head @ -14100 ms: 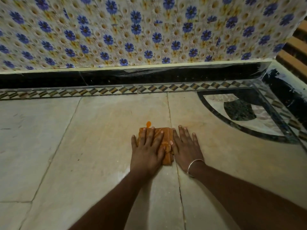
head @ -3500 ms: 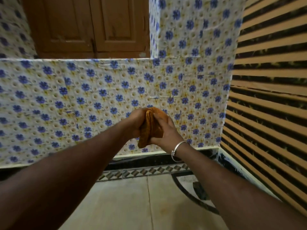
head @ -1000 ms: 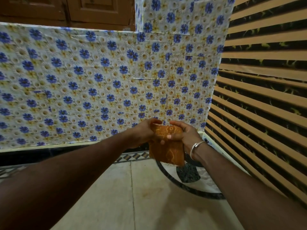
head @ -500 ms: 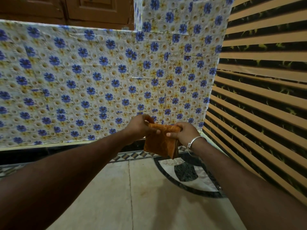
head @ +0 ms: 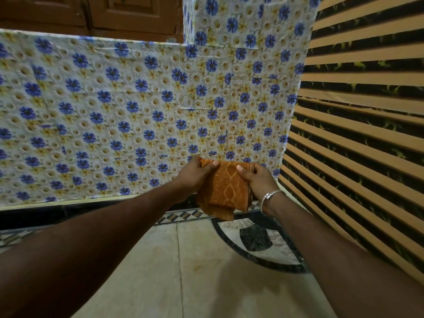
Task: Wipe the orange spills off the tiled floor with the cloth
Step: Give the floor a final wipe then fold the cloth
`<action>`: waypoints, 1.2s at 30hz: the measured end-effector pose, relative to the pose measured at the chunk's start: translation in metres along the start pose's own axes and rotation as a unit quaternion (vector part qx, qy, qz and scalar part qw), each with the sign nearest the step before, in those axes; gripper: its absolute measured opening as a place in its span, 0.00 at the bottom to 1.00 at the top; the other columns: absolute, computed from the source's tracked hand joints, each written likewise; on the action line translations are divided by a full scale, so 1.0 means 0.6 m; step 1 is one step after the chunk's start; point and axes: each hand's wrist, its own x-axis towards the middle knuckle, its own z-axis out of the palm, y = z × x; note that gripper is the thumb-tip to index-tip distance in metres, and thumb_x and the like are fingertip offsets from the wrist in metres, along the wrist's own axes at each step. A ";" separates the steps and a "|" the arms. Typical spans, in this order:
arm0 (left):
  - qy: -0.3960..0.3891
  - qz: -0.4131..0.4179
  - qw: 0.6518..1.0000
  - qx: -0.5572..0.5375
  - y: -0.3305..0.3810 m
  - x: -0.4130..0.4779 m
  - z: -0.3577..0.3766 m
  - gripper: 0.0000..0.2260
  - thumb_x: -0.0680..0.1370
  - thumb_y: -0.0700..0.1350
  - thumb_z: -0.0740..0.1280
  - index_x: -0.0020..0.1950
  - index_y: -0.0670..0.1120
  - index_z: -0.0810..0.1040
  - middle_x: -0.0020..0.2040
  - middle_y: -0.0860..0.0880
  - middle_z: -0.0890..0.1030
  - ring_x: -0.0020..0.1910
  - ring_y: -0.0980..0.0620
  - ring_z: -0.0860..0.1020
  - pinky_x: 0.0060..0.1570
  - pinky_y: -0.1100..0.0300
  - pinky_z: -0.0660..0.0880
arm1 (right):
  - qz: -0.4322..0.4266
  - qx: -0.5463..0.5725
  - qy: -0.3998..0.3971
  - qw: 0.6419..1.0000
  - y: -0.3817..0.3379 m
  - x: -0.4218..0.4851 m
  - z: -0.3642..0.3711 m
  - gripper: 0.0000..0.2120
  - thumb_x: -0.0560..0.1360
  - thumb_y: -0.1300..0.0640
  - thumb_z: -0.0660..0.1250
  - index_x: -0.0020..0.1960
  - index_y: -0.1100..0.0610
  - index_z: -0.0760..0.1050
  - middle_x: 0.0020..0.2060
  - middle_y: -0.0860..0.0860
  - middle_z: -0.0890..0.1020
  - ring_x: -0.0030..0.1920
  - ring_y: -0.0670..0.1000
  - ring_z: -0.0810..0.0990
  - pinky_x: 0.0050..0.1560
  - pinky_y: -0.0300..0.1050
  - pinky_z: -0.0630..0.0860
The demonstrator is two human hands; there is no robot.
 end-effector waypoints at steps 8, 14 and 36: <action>0.104 0.076 0.985 0.115 -0.015 0.009 0.011 0.15 0.85 0.55 0.63 0.60 0.47 0.63 0.48 0.46 0.77 0.41 0.52 0.77 0.32 0.61 0.68 | -0.119 -0.141 0.092 0.978 0.033 0.003 0.045 0.17 0.83 0.48 0.57 0.63 0.60 0.61 0.47 0.54 0.74 0.45 0.56 0.75 0.43 0.46 0.67; 0.051 -0.008 0.999 0.000 -0.041 0.026 -0.009 0.11 0.85 0.53 0.63 0.63 0.56 0.64 0.53 0.41 0.80 0.43 0.43 0.83 0.34 0.52 0.80 | -0.007 -0.027 0.103 0.994 0.063 0.040 0.058 0.15 0.82 0.51 0.63 0.63 0.54 0.62 0.43 0.50 0.72 0.47 0.58 0.76 0.53 0.58 0.78; 0.101 -0.003 0.994 -0.036 -0.052 0.069 -0.026 0.17 0.84 0.36 0.59 0.67 0.46 0.81 0.55 0.53 0.81 0.52 0.54 0.81 0.57 0.50 0.83 | 0.066 0.200 -0.044 0.977 0.059 0.094 0.107 0.21 0.77 0.68 0.65 0.66 0.52 0.78 0.62 0.50 0.75 0.60 0.57 0.77 0.60 0.55 0.80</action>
